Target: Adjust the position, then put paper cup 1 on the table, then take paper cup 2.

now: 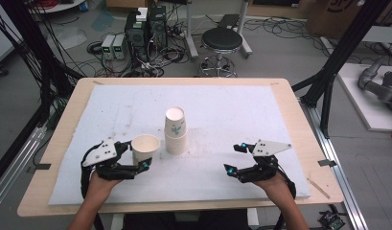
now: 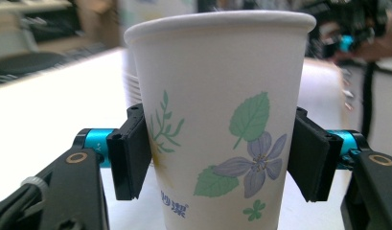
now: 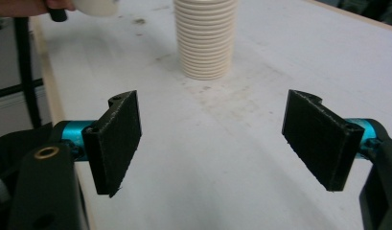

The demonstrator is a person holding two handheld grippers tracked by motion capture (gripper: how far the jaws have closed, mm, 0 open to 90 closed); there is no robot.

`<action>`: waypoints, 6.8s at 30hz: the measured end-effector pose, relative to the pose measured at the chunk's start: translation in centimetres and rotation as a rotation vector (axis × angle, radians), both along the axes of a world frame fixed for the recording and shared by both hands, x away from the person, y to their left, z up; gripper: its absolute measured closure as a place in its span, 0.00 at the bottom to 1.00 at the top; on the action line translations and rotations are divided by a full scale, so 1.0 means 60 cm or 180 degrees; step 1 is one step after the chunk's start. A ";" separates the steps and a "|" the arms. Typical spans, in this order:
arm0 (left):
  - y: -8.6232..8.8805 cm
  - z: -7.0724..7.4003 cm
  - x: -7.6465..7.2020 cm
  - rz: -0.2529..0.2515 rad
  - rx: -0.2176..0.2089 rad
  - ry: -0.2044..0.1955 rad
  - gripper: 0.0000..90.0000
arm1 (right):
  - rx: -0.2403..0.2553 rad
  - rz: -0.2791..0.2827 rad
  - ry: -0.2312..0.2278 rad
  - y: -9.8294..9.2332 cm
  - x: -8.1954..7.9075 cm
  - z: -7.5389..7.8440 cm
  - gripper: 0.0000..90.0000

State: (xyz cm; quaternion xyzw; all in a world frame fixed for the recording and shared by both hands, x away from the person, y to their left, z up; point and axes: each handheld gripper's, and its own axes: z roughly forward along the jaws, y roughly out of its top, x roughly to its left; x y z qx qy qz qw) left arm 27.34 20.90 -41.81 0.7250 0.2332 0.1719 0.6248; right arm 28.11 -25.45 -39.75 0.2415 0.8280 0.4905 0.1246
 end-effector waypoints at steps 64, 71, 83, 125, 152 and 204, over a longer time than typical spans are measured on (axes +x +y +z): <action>0.065 -0.065 0.130 0.1610 0.0409 0.0288 0.36 | 0.0059 -0.0314 -0.0127 -0.034 -0.002 -0.008 0.24; 0.058 -0.066 0.129 0.1698 0.0693 0.0374 0.37 | 0.0058 -0.0306 -0.0132 -0.032 -0.002 -0.007 0.24; 0.063 -0.061 0.114 0.1682 0.0888 0.0571 0.37 | 0.0047 -0.0266 -0.0156 -0.029 -0.003 -0.006 0.24; 0.116 -0.038 -0.008 0.1619 0.0070 0.0405 0.20 | 0.0003 -0.0458 -0.0211 -0.045 -0.005 0.001 0.24; 0.078 0.002 -0.040 0.0984 -0.0281 -0.0036 0.19 | 0.0142 -0.0701 -0.0249 -0.067 -0.014 0.009 0.22; 0.046 -0.012 -0.037 0.0776 -0.0181 0.0006 0.19 | 0.0212 -0.0265 -0.0174 0.000 0.009 0.061 0.22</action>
